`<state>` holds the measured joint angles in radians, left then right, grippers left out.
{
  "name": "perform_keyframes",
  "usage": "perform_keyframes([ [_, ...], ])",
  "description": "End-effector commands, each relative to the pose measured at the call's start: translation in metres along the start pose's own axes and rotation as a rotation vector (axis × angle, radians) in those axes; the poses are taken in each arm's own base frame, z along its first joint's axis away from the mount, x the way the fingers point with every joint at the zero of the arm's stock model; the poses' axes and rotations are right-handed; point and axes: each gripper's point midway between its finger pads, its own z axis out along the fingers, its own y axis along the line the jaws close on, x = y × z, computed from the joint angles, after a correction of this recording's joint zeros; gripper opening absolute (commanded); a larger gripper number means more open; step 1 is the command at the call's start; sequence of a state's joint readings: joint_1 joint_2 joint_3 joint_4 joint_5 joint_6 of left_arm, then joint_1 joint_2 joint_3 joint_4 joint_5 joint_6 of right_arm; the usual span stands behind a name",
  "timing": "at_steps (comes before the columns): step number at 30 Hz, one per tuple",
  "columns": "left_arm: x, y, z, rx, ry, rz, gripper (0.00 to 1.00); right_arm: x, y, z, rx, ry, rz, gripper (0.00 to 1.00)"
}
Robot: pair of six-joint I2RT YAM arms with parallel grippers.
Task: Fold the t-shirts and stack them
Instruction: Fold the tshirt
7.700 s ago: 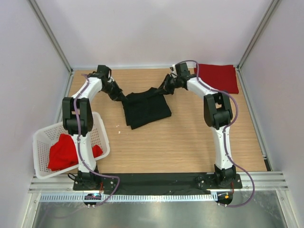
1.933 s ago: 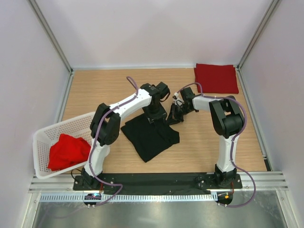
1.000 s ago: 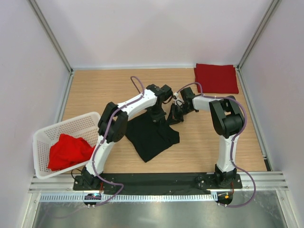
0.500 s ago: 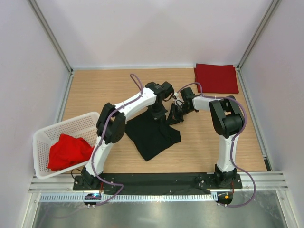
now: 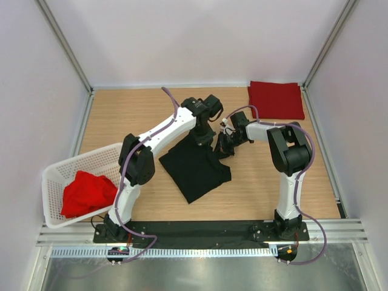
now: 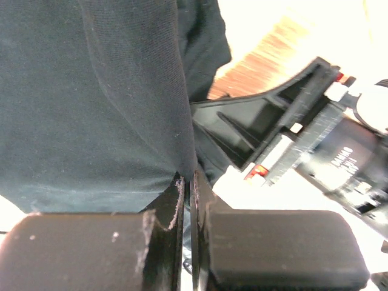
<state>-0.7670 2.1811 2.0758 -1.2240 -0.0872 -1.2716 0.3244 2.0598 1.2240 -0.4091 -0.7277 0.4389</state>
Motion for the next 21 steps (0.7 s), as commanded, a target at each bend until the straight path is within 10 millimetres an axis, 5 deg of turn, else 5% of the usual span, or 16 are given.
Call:
perform_keyframes([
  [1, -0.011, -0.018, -0.027, 0.079, -0.054, -0.01, 0.0, 0.003, -0.064, 0.017, 0.233, -0.019, -0.02, 0.01],
  [21, -0.013, -0.031, 0.014, 0.07, -0.051, 0.059, 0.0, 0.005, -0.061, 0.017, 0.223, -0.019, -0.012, 0.01],
])
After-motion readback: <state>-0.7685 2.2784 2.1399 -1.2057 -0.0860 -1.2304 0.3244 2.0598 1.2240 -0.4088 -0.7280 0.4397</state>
